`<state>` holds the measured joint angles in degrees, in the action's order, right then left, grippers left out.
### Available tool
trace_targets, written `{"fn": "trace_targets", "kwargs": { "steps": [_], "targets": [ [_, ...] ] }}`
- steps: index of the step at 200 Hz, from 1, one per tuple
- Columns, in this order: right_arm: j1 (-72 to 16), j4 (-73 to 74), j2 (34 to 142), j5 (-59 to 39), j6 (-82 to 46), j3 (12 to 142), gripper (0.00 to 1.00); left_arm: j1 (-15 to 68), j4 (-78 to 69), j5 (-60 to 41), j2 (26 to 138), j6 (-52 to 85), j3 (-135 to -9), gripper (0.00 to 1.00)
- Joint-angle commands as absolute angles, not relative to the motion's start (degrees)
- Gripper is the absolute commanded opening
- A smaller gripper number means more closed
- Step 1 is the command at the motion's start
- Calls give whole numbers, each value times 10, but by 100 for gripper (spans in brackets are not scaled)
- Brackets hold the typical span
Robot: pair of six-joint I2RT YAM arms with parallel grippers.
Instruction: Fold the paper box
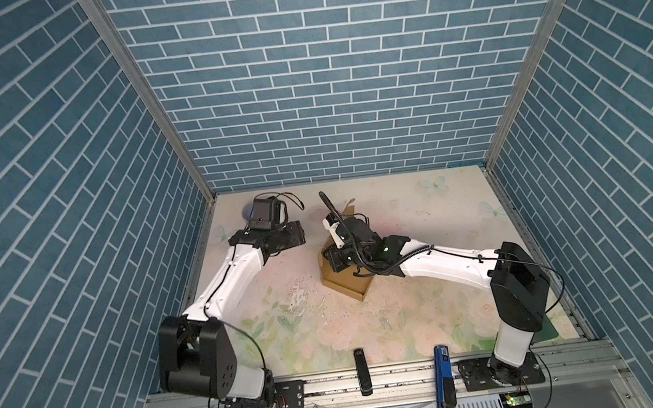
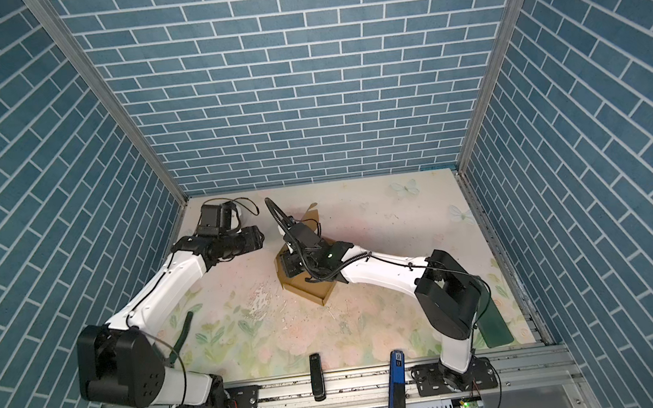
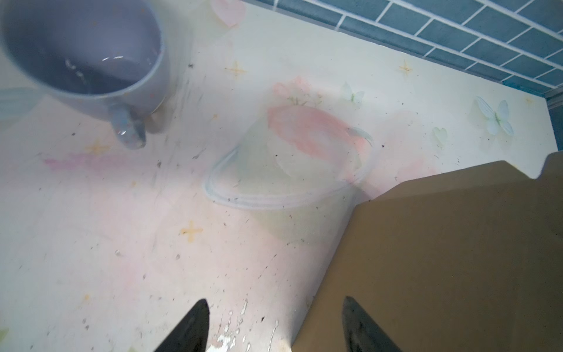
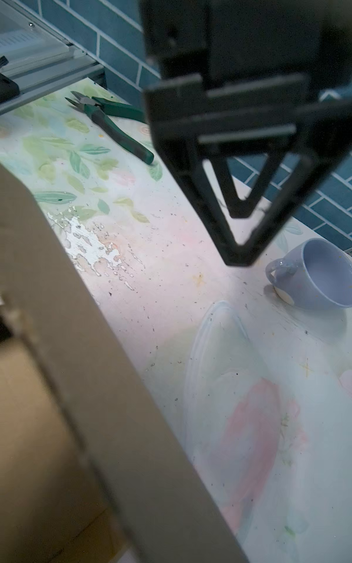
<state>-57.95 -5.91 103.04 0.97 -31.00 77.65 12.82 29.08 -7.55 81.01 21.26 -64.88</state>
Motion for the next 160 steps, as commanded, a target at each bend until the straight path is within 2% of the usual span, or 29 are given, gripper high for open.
{"fn": "trace_targets", "kwargs": {
  "steps": [1, 31, 68, 94, 113, 160],
  "targets": [
    [-575, -70, 1037, 25, -333, 808, 20, 128, 341, -86, 750, 198, -621, 78],
    [-570, -79, 1037, 25, -334, 815, 20, 137, 367, -112, 672, 200, -568, 86],
    [-561, -90, 1039, 30, -348, 823, 20, 209, 382, -85, 576, 207, -508, 88],
    [-553, -109, 1051, 29, -366, 843, 20, 243, 359, -72, 509, 232, -463, 85],
    [-551, -116, 1060, 29, -376, 856, 20, 271, 350, -51, 480, 241, -440, 80],
    [-545, -126, 1074, 30, -385, 878, 19, 297, 296, -42, 473, 255, -403, 77]
  ]
}}
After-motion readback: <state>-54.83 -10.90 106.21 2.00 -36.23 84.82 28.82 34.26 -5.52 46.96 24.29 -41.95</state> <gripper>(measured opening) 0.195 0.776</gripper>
